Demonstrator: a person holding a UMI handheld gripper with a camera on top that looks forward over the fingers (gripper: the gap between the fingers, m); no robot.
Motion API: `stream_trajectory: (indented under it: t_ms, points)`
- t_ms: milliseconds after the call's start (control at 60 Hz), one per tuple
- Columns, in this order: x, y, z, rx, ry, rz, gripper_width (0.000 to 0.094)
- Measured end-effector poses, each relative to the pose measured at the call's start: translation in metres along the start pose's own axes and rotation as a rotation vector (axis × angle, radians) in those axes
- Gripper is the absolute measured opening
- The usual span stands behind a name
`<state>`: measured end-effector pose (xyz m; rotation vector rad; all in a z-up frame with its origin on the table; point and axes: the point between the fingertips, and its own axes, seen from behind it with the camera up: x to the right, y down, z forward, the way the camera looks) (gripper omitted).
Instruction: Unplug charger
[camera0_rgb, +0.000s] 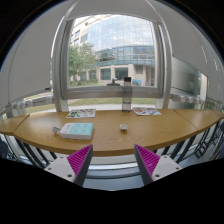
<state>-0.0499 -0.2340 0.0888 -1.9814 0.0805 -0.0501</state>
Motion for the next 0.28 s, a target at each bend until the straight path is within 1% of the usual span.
stream_trajectory:
  t_ms: [133,283]
  points:
    - [-0.0049,-0.0007,-0.0066,0.002,-0.024,-0.006,0.0827]
    - [-0.0034,-0.0004,-0.0075,0.0,-0.02,-0.015,0.0822]
